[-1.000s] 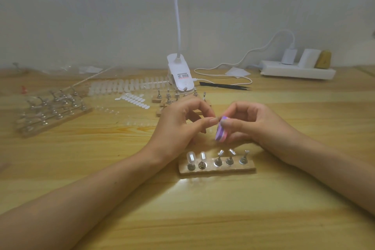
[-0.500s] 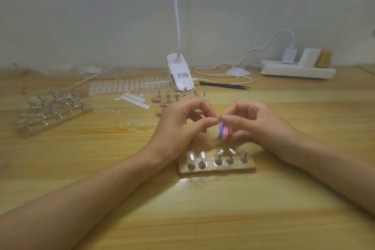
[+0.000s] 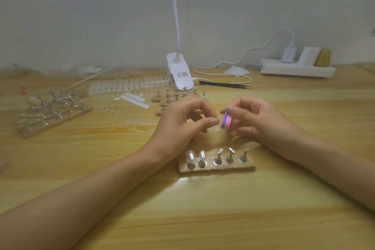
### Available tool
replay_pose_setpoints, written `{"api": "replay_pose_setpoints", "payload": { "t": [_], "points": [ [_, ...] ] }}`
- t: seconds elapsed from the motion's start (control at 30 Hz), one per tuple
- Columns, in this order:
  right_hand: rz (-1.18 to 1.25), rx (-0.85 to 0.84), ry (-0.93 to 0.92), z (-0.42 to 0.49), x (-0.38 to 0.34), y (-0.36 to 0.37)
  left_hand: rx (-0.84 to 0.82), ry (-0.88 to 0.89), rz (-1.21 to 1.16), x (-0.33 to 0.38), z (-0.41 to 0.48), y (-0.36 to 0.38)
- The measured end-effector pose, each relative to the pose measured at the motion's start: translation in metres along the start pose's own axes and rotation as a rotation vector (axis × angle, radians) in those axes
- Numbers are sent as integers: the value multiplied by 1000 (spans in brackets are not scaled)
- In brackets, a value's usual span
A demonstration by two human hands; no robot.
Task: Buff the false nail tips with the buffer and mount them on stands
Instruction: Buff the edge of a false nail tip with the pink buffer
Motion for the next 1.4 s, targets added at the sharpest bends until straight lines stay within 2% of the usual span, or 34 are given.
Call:
{"api": "replay_pose_setpoints", "payload": {
  "t": [0.07,0.17,0.3,0.4,0.53,0.63,0.73,0.87,1.0,1.1,1.23,1.33,1.4],
  "points": [
    [56,34,-4,0,0,-3,0,0,-11,0,0,0],
    [-70,-68,16,-1,0,0,0,15,-6,1,-1,0],
    [-5,36,-28,1,1,-3,1,-13,-20,-1,-1,0],
    [-97,-79,11,-2,0,1,-3,-17,-14,-1,0,-1],
    [20,30,-7,0,-1,-3,-17,-35,-33,-2,0,-1],
    [-9,-17,21,0,-2,-2,-47,1,1,-2,-1,0],
    [32,27,5,0,-2,-3,-29,3,5,-2,-1,0],
    [-65,-75,13,-3,0,1,-5,-5,-6,-3,0,-1],
    [68,67,-20,0,0,-4,-12,5,-16,-3,0,0],
    [-35,-75,5,-3,0,0,1,7,-13,-2,-1,-1],
    [29,48,-22,0,1,-4,-2,9,-21,-2,-1,-1],
    [-62,-73,11,-2,0,0,2,13,-17,-2,-1,-1],
    [-41,-29,-21,-1,1,0,0,12,-19,-2,-1,-1]
  ]
}}
Point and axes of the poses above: each hand's wrist, its own z-axis towards the middle knuckle, its own y-axis out of the palm, x = y × z, the point moved 1 cm from there along z, towards the middle knuckle, and after that the axes turned 4 degrees about z, right-handed, at the moved point
